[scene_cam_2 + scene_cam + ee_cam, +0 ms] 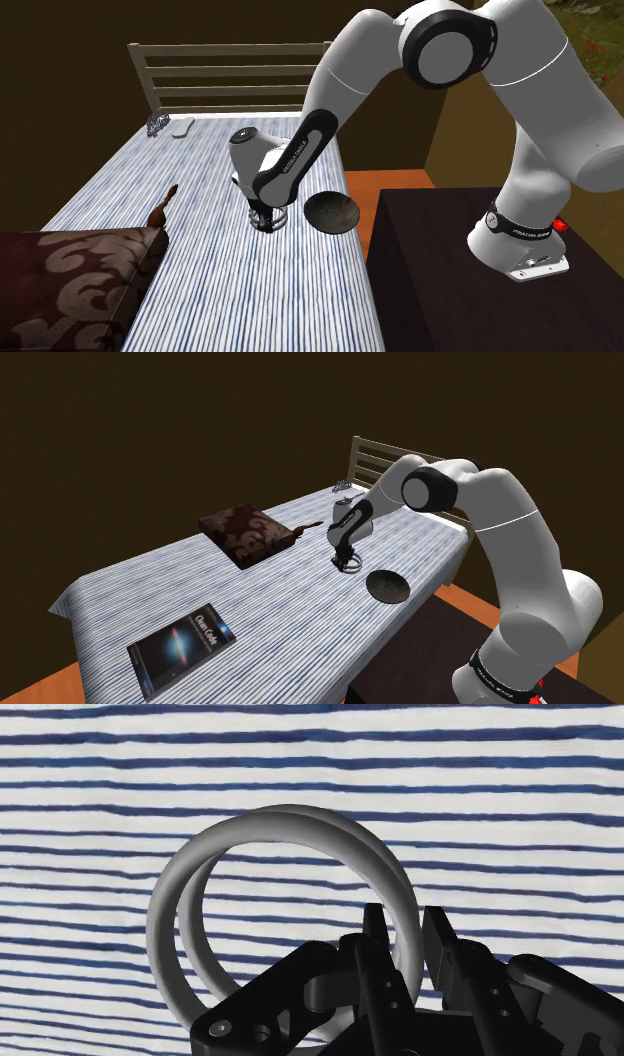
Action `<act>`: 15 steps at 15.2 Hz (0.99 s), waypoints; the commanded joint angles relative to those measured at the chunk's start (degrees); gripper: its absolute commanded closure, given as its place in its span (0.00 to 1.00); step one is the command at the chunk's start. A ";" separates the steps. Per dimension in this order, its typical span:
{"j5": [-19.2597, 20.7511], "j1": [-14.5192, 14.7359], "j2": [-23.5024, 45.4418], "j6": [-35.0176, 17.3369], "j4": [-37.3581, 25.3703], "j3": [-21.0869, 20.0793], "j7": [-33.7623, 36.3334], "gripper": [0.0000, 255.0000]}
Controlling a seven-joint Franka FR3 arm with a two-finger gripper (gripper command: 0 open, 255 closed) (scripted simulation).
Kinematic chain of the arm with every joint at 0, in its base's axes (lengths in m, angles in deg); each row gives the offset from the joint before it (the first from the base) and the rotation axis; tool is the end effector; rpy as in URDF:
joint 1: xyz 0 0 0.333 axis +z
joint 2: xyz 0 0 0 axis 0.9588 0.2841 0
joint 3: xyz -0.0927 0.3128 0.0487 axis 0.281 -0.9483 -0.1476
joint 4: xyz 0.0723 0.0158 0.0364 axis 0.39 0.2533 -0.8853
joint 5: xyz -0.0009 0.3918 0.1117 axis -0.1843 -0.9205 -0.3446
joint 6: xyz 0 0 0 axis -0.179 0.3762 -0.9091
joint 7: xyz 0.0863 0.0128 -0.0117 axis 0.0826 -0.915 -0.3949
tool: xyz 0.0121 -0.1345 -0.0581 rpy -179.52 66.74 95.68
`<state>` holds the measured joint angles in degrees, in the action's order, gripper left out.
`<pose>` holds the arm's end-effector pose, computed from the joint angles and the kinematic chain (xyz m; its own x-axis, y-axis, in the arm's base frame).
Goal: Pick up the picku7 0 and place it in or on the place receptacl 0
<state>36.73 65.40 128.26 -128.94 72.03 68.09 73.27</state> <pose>0.6411 -0.1446 0.0533 0.9972 -0.0084 -0.0749 -0.0028 -0.9973 0.0740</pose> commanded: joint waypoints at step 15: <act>0.25 0.37 -10.25 7.13 3.10 0.32 -0.44 1.00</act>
<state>36.97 65.78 118.67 -122.38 75.02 68.38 72.91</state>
